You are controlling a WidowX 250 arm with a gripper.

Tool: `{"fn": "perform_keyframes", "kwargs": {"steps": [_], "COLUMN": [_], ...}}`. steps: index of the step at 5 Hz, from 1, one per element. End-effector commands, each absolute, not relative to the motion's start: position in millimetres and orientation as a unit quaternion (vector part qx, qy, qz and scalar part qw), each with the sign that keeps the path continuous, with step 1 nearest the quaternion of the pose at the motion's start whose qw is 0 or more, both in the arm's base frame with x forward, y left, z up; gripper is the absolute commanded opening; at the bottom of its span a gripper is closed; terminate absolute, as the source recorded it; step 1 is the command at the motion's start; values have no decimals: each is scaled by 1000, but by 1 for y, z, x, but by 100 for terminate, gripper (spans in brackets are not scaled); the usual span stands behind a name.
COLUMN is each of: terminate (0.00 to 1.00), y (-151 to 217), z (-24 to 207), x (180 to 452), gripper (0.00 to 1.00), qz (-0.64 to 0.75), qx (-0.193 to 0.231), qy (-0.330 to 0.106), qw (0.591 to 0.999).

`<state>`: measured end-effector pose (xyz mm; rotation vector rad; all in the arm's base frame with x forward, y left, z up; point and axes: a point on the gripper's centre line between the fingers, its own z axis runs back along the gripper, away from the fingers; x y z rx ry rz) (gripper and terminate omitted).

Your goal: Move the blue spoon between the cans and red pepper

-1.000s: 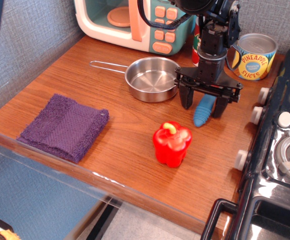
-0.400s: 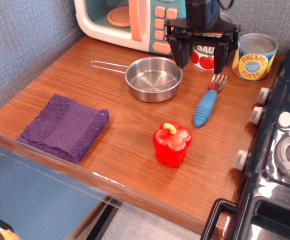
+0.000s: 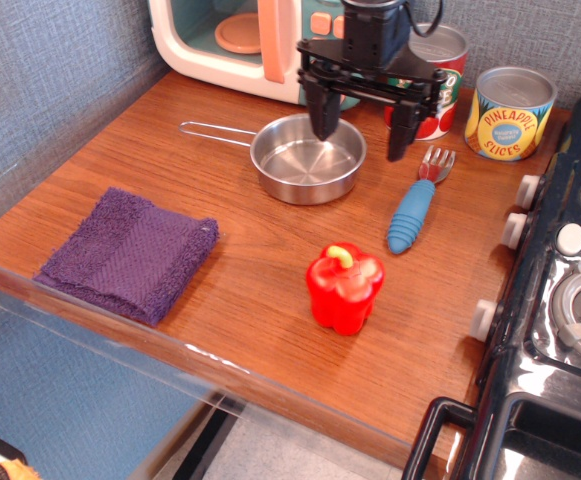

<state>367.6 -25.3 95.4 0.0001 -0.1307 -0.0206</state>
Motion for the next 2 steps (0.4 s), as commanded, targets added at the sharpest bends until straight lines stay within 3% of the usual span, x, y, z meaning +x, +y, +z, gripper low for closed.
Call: {"fn": "perform_keyframes", "kwargs": {"steps": [1, 2], "terminate": [0, 100], "y": [-18, -18], "z": [125, 125], "x": [356, 356], "gripper": [100, 100], "qz": [-8, -8], "qx": [-8, -8], "qy": [-101, -101], "qw": [995, 995]}}
